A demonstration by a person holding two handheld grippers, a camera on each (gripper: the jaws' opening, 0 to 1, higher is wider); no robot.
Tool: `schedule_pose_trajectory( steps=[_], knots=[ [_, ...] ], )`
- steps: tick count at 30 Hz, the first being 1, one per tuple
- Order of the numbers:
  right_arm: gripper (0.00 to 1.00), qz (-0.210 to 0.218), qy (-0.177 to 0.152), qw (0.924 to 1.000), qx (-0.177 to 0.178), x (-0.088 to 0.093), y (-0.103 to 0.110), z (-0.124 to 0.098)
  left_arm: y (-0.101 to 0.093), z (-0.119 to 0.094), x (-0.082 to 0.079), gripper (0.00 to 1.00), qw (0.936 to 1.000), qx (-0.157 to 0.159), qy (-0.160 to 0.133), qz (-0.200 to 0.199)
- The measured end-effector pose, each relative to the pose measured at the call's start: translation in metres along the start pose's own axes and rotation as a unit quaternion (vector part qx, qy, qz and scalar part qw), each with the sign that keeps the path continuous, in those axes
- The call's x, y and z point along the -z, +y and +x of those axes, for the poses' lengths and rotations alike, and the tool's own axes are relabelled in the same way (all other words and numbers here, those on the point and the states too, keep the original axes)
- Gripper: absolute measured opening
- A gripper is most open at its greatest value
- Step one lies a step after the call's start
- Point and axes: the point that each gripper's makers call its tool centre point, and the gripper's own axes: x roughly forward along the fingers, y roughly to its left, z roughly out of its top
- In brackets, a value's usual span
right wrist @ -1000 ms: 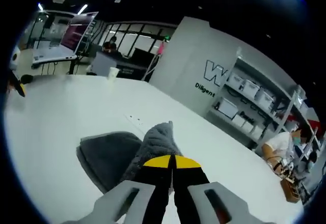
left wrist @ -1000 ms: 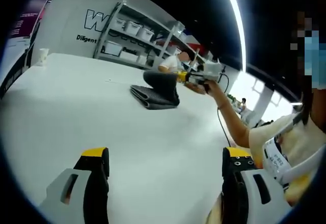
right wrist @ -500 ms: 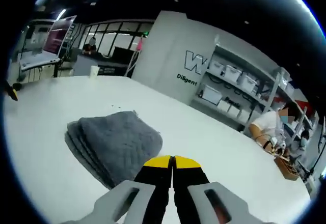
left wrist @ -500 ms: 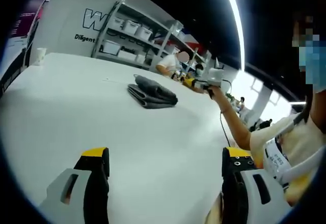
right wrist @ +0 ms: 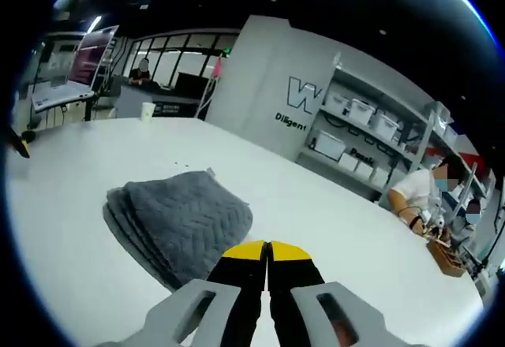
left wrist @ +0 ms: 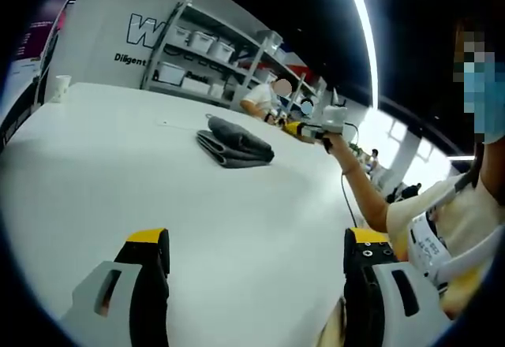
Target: Open the folded towel by lifting each exposed corner and separating the folded layers until the towel lies flat within the target outline without major curled edges
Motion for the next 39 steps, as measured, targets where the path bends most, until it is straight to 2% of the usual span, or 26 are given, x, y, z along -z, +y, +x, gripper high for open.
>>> schedule_pose_trajectory(
  steps=[4, 7, 11, 15, 18, 23, 27, 31, 35, 37, 39],
  knots=[
    [0.0, -0.014, 0.005, 0.9999, -0.005, 0.004, 0.004, -0.012, 0.001, -0.001, -0.001, 0.89, 1.0, -0.002, -0.001, 0.001],
    [0.19, -0.014, 0.021, 0.9994, -0.025, 0.011, 0.009, -0.026, 0.002, -0.002, -0.001, 0.89, 1.0, -0.005, -0.002, -0.001],
    [0.29, -0.007, 0.033, 0.9987, -0.038, 0.022, 0.014, -0.044, 0.001, 0.0, 0.0, 0.89, 1.0, -0.002, 0.001, 0.0],
    [0.54, 0.022, 0.052, 0.9973, -0.047, 0.038, 0.019, -0.064, 0.001, 0.001, 0.001, 0.89, 1.0, -0.002, 0.003, 0.0],
    [0.67, 0.039, 0.067, 0.9958, -0.05, 0.051, 0.023, -0.079, 0.0, 0.003, 0.002, 0.89, 1.0, 0.0, 0.005, 0.0],
    [0.76, 0.065, 0.068, 0.9941, -0.053, 0.065, 0.028, -0.102, -0.002, 0.006, 0.003, 0.89, 0.9999, 0.001, 0.011, 0.003],
    [0.88, 0.088, 0.06, 0.9929, -0.052, 0.071, 0.035, -0.122, 0.001, 0.008, 0.006, 0.89, 0.9998, -0.007, 0.019, 0.005],
    [0.93, 0.095, 0.054, 0.9926, -0.053, 0.079, 0.042, -0.138, 0.002, 0.01, 0.007, 0.89, 0.9997, -0.006, 0.023, 0.004],
    [0.94, 0.114, 0.053, 0.9896, -0.071, 0.085, 0.053, -0.151, 0.001, 0.015, 0.018, 0.9, 0.9973, -0.016, 0.058, 0.042],
    [1.0, 0.114, 0.051, 0.9892, -0.076, 0.087, 0.057, -0.156, -0.002, 0.018, 0.018, 0.9, 0.9968, -0.02, 0.061, 0.047],
    [0.99, 0.109, 0.057, 0.9889, -0.084, 0.092, 0.062, -0.161, -0.003, 0.019, 0.017, 0.9, 0.9967, -0.017, 0.061, 0.05]
  ],
)
